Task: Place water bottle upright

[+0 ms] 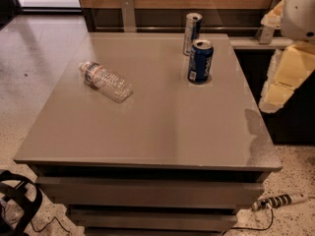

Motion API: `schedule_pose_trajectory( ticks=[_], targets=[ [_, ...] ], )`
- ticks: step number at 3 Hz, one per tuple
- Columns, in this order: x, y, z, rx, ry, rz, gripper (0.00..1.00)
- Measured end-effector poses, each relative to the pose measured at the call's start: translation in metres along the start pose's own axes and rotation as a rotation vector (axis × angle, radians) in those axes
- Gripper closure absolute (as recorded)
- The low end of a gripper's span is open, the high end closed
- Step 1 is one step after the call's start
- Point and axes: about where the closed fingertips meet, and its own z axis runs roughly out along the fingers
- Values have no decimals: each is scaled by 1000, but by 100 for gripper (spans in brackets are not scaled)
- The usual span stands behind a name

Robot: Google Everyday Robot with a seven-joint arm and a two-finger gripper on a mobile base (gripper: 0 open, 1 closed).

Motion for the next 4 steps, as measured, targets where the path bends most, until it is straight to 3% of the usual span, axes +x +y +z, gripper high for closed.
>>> schedule_pose_trajectory(
  ticks=[1,2,4],
  targets=[
    [-43,-14,-11,5,-3,-7,0],
    [-91,-23,-4,-6,1,32,0],
    [-181,-19,45,4,14,169,0]
  ],
)
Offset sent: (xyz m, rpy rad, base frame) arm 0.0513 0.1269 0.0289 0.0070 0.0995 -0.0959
